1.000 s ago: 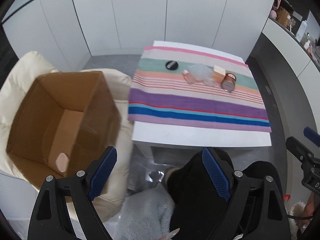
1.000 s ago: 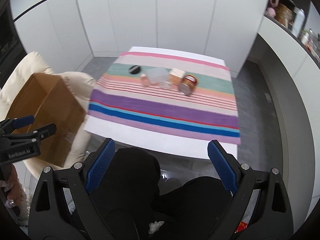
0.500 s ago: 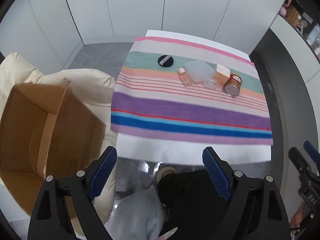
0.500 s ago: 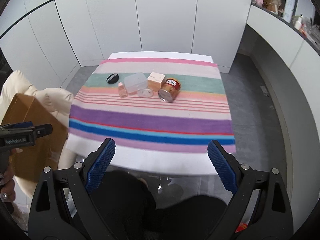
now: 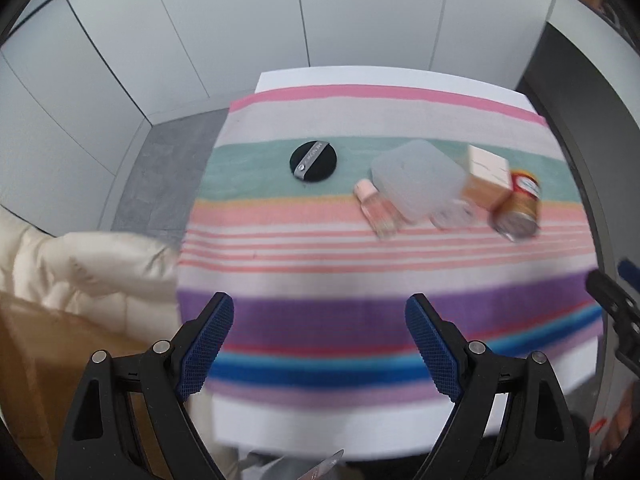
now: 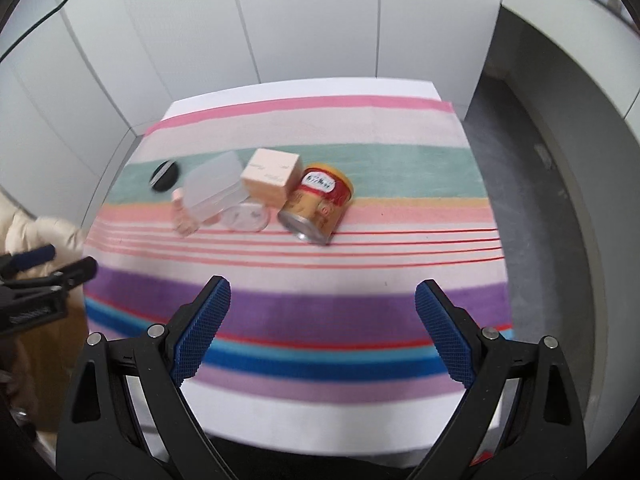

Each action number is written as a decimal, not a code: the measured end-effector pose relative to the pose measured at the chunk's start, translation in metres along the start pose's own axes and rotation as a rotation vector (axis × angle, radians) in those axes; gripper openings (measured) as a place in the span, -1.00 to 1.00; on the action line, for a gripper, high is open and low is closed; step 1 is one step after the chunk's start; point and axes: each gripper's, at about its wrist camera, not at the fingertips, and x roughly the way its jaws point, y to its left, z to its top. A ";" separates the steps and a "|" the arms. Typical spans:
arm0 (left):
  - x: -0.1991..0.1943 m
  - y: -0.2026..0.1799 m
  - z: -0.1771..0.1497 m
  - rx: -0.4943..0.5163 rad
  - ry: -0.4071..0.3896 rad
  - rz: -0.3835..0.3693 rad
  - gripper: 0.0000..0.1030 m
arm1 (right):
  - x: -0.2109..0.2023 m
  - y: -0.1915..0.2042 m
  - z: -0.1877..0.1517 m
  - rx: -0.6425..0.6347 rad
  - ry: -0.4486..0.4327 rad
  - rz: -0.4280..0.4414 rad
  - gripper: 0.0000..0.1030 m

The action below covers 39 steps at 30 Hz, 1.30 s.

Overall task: Organize objects
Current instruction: 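Withdraw both tools from the box back toward the striped table, then grasp the pink-capped clear bottle with the left tool while the right tool grasps the red-gold can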

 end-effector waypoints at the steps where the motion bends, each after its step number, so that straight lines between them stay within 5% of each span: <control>1: 0.010 -0.001 0.005 -0.015 0.003 -0.002 0.73 | 0.011 -0.003 0.006 0.016 0.006 0.001 0.85; 6: 0.059 -0.009 0.025 -0.077 0.040 -0.039 0.72 | 0.050 -0.007 0.025 0.082 0.020 0.032 0.85; 11: 0.087 -0.021 0.039 -0.080 0.000 0.038 0.75 | 0.086 -0.001 0.038 0.099 0.037 0.008 0.69; 16: 0.098 -0.027 0.053 -0.093 -0.020 0.029 0.66 | 0.117 0.006 0.045 0.078 0.068 -0.043 0.61; 19: 0.116 -0.033 0.054 -0.089 0.061 0.027 0.30 | 0.129 0.011 0.043 0.056 0.099 -0.057 0.11; 22: 0.117 -0.033 0.054 -0.094 0.033 -0.023 -0.15 | 0.131 0.014 0.039 0.038 0.090 -0.087 0.09; 23: 0.116 -0.035 0.054 -0.088 0.028 -0.038 -0.45 | 0.130 0.015 0.038 0.028 0.085 -0.103 0.09; 39: 0.070 -0.026 0.057 -0.045 -0.026 -0.013 -0.46 | 0.084 0.018 0.045 0.017 0.050 -0.102 0.09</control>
